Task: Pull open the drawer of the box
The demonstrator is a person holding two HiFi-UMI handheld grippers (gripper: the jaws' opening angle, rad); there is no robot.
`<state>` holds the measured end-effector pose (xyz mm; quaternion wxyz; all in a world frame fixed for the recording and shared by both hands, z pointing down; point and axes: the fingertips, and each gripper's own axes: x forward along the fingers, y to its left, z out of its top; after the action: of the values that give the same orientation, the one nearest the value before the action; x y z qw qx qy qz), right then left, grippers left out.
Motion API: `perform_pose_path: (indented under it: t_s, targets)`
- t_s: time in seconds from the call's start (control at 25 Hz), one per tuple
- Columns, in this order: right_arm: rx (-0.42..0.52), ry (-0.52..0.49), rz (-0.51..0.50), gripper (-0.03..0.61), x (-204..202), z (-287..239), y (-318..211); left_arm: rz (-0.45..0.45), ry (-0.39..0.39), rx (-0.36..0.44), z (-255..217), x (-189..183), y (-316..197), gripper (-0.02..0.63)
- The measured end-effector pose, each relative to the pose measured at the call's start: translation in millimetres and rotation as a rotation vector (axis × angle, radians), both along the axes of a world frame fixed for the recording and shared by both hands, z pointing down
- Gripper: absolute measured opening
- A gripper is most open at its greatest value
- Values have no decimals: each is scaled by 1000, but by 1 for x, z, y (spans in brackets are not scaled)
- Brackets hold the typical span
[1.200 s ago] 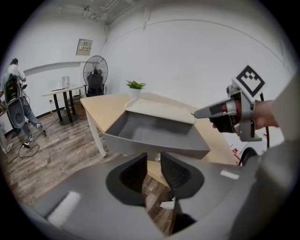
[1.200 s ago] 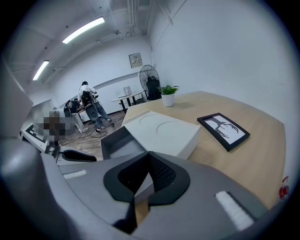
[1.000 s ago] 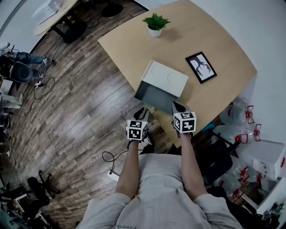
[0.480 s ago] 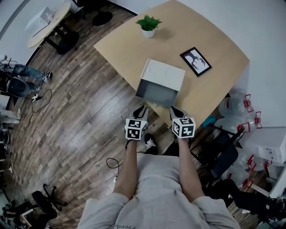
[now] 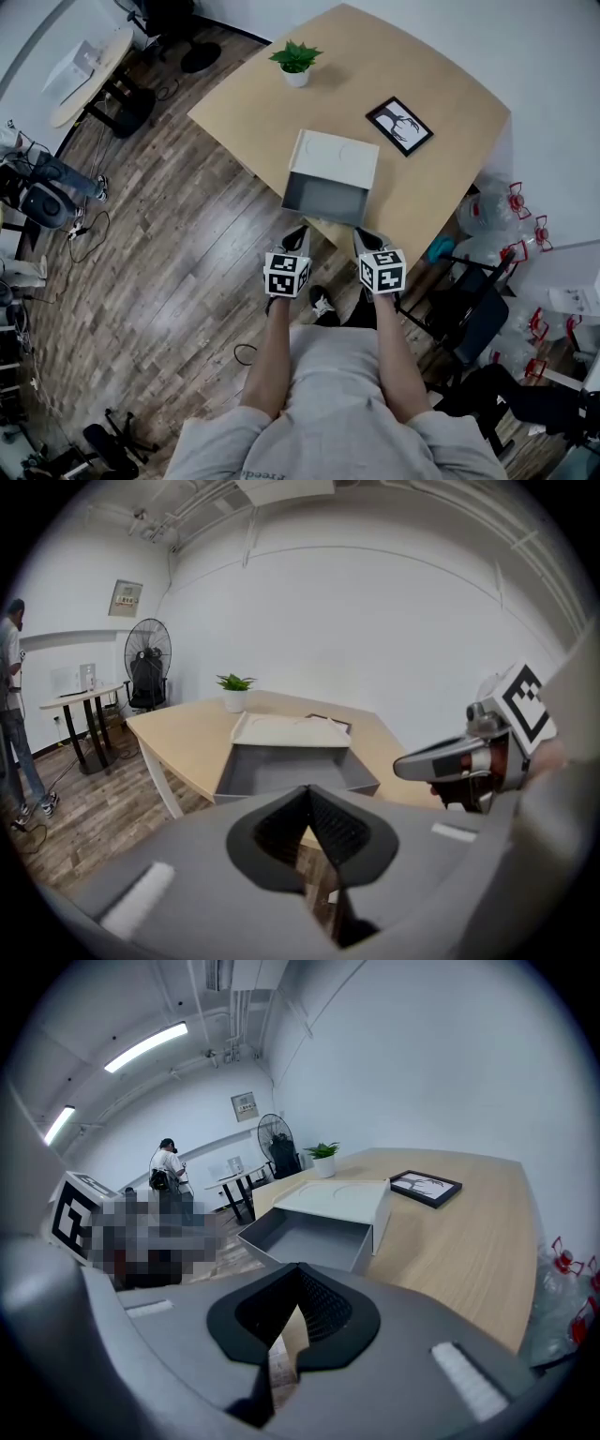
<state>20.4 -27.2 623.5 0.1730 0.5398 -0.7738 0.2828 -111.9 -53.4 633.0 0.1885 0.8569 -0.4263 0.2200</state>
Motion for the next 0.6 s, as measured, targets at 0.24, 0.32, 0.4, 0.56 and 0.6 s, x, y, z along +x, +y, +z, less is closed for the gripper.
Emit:
perform_pose_path:
  t_s: [0.24,0.32,0.4,0.56,0.6]
  targets:
    - [-10,6,-5,0,-1,0,-3,22,-4,7,-5,2,-4,54]
    - [-14,8,-17,2,-3,0,-5,17,4,7,-6,2,-7,52]
    - [-18,13,-33,2,-5,-1,-9,14,10,9,-8,1,-10,54]
    - [-28,20,-55,2,-7,-3,-16,7,20,8,-11,0,-16,54]
    - [-30,20,-58,2,-8,-3,-17,4,23,9,-12,-1,-17,54]
